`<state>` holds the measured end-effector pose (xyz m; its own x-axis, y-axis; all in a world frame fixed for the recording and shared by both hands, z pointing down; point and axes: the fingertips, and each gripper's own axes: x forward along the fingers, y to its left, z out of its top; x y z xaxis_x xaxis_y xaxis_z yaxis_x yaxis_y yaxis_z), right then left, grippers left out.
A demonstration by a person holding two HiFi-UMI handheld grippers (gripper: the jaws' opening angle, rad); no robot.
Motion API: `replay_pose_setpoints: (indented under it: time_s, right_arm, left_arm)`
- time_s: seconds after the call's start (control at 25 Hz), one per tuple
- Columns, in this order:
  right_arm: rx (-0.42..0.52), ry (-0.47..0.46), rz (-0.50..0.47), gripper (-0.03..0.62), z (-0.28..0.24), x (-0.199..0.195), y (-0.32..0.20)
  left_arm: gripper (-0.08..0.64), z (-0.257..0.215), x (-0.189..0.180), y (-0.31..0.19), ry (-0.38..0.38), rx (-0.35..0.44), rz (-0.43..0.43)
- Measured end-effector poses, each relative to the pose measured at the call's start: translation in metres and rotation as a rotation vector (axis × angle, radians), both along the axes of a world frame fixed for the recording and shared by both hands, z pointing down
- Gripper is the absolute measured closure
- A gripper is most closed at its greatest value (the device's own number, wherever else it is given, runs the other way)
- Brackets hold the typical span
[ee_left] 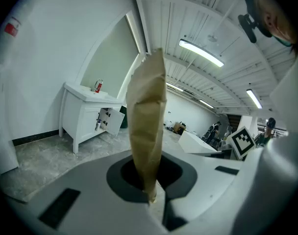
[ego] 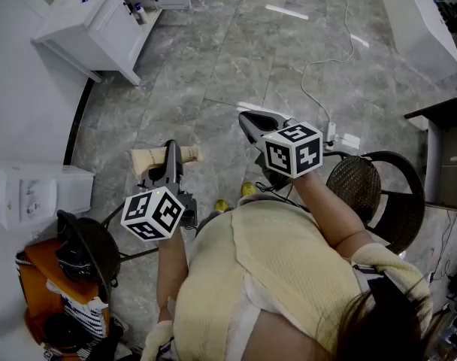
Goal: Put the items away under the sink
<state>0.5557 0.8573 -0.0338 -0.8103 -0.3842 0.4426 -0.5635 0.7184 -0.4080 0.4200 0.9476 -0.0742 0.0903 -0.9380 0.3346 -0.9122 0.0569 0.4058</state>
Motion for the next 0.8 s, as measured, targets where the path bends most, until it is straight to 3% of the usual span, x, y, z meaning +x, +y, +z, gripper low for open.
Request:
replay_pose_setpoints:
  time_s: [0.4,0.8]
  right_arm:
    - [-0.022,0.015,-0.041,0.566,0.015,0.018,-0.033]
    - [-0.015,0.038,-0.071,0.566,0.024,-0.013,-0.069]
  left_arm:
    - [0.518,0.008,0.024,-0.037,0.005,-0.023,-0.020]
    - [0.518,0.018,-0.008,-0.084,-0.009,-0.032,-0.014]
